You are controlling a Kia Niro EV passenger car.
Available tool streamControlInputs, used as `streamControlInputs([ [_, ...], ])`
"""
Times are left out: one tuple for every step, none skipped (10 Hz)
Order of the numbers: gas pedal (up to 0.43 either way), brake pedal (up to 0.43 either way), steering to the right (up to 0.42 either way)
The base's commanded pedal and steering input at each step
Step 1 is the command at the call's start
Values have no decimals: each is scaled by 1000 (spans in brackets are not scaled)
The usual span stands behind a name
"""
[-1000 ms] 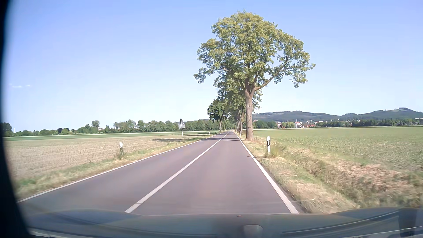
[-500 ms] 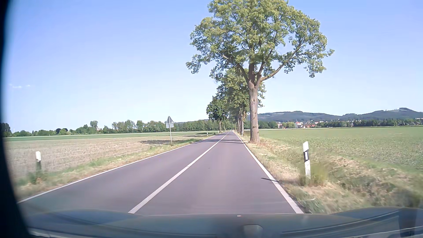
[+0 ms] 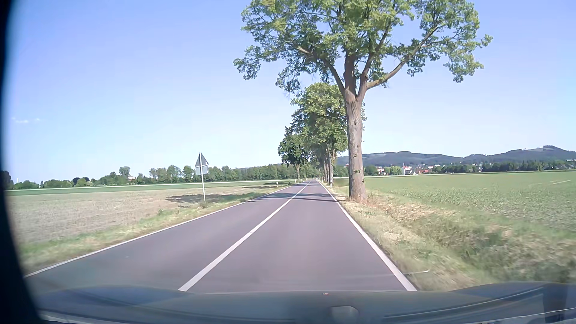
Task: Follow the waypoints while adhering to traffic rules and regulations
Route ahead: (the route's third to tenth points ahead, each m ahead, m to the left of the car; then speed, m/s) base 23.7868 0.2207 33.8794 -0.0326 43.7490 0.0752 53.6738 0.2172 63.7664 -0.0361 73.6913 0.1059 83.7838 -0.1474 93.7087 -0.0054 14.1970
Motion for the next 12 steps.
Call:
streamControlInputs([
  [370,6,4],
  [370,6,3],
  [370,6,4],
  [370,6,4],
  [370,6,4],
  [370,6,6],
  [370,6,6],
  [370,6,6],
  [370,6,5],
  [370,6,5],
  [370,6,4],
  [370,6,4],
])
